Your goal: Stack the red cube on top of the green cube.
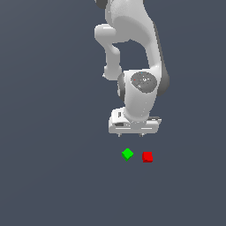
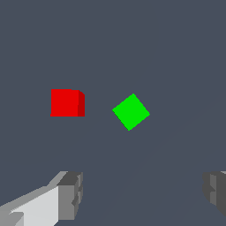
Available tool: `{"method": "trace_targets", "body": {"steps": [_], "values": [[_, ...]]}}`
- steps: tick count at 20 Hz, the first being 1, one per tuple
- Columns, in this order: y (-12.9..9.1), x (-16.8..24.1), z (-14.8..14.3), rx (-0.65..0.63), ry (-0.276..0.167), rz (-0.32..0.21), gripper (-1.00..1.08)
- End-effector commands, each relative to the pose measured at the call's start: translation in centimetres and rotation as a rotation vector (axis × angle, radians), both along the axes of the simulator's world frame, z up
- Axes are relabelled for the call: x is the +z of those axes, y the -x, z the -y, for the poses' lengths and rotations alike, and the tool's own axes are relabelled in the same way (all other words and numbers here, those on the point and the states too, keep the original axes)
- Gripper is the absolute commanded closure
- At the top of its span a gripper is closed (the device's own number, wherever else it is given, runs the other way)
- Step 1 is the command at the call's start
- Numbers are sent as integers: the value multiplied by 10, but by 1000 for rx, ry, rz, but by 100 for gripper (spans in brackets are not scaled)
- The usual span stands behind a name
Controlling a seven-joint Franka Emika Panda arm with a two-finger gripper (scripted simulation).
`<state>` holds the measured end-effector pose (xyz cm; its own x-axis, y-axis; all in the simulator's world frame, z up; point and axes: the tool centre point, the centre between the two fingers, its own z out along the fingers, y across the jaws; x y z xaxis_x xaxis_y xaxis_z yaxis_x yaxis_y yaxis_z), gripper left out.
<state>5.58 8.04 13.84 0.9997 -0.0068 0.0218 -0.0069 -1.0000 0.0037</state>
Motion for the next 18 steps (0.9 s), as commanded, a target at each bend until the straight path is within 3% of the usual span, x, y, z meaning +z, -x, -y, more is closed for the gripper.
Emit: {"method": "trace_targets", "body": {"steps": [1,10,18], "values": [[-10,-12,-16,-2,-1,-4,-92],[-41,-47,-61,-6,-3,-15,-92],[-56,-62,-82,-8,-4,-19,-92]]}}
